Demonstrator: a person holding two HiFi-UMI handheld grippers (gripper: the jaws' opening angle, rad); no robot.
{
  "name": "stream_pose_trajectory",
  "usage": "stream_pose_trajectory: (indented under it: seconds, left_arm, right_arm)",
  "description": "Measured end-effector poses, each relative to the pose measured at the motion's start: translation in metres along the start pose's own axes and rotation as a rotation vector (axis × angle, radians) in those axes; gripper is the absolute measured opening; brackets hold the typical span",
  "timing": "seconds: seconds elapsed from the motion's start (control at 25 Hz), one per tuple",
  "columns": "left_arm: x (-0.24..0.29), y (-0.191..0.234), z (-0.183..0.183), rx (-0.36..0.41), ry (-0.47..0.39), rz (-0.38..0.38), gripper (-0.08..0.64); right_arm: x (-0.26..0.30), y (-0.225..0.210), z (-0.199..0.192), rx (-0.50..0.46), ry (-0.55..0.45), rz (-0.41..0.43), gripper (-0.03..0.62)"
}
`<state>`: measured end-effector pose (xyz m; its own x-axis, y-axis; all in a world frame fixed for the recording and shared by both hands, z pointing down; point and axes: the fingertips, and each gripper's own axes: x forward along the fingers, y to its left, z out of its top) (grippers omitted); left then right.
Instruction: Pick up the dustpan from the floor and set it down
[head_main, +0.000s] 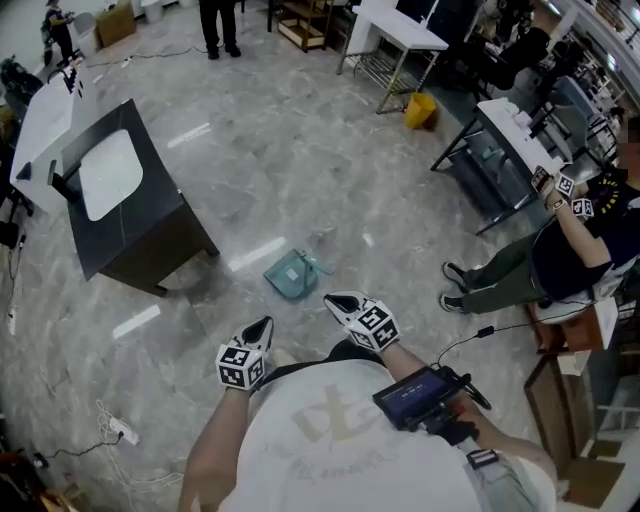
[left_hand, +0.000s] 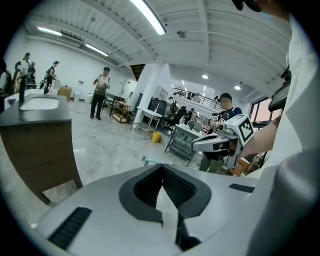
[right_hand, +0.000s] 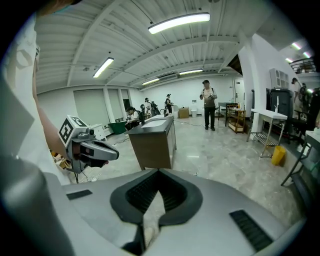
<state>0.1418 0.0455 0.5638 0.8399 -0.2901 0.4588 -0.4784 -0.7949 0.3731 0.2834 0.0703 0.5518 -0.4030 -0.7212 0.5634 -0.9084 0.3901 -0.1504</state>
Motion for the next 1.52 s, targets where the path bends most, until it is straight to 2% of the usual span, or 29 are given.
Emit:
stream_pose_trajectory:
  seconds: [0.24,0.8,1.04,1.28,1.52]
  left_arm:
    - [0.001,0.012,0.012,-0.009,-0.027,0.016,0.011]
    - [0.004,0.036,0.015,-0.073,-0.017,0.109,0.011]
    - [0.015,0.058,0.021,-0.101,0.002,0.139,0.011]
    - [0.029,0.061,0.026,-0.117,0.043,0.134,0.011]
    - [0.037,0.065,0.027,-0.125,0.073,0.137,0.011]
  right_arm:
    - [0.009,-0.012,0.014,-0.021,0.019,-0.016,0.015]
    - [0.052,-0.036,0.005,-0.035,0.122,0.060,0.015]
    - [0.082,-0.056,0.006,-0.050,0.158,0.070,0.015]
    - [0.095,-0.082,-0.008,-0.032,0.226,0.050,0.017]
    - [0.115,-0.101,-0.014,-0.009,0.250,0.045,0.017]
